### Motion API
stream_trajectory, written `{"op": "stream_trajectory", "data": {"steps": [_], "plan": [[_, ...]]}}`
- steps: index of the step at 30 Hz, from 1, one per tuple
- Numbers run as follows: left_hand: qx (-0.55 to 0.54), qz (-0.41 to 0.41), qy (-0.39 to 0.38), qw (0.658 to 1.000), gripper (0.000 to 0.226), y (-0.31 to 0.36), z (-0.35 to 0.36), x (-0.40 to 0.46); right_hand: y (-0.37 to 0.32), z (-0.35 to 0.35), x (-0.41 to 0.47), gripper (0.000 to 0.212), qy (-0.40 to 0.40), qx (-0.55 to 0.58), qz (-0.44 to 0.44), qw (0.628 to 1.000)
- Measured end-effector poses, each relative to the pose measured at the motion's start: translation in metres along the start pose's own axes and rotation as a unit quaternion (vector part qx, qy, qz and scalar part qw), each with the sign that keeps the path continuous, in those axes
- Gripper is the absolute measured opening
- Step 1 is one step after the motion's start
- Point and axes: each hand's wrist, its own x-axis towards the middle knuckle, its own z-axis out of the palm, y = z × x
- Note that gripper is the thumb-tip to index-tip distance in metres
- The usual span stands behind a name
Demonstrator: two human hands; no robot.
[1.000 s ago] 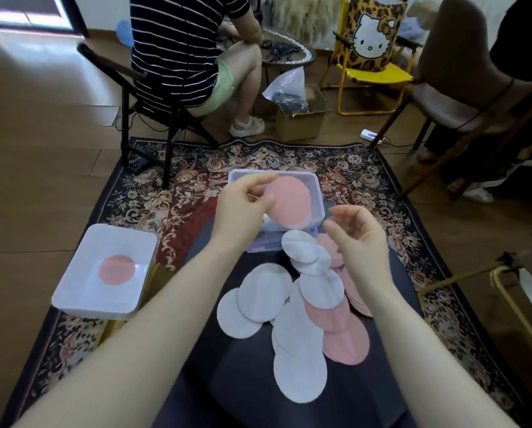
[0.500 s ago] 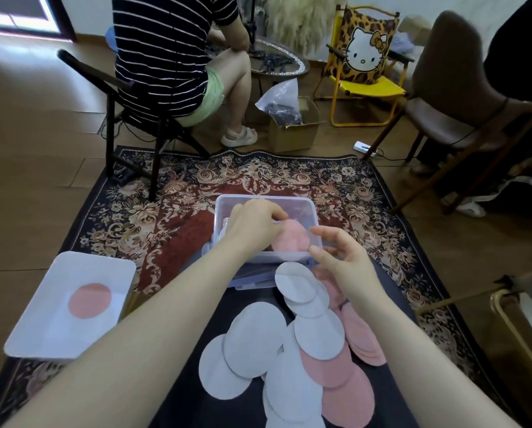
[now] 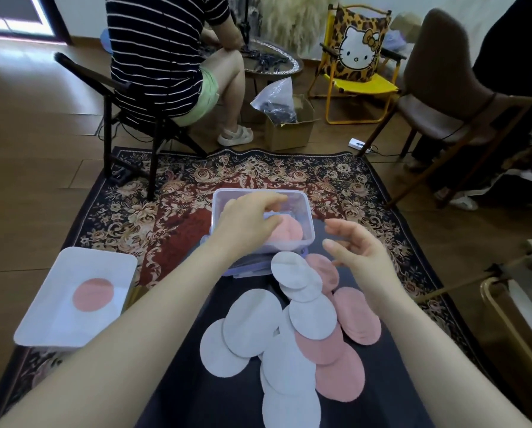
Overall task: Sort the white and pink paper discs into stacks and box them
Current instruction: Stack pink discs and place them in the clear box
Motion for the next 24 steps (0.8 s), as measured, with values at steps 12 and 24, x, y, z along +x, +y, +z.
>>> {"op": "stream_trajectory", "data": {"steps": [12, 24], "plan": [[0.046, 0.116, 0.075, 0.989, 0.030, -0.018, 0.028, -0.146, 0.049, -0.030, -0.097, 0.028, 0.099, -0.079, 0.022, 0.992], [0.255, 0.055, -0.001, 0.965, 0.069, -0.022, 0.072, -0.220, 0.051, -0.037, -0.082, 0.069, 0.058, -0.378, 0.079, 0.921]]}}
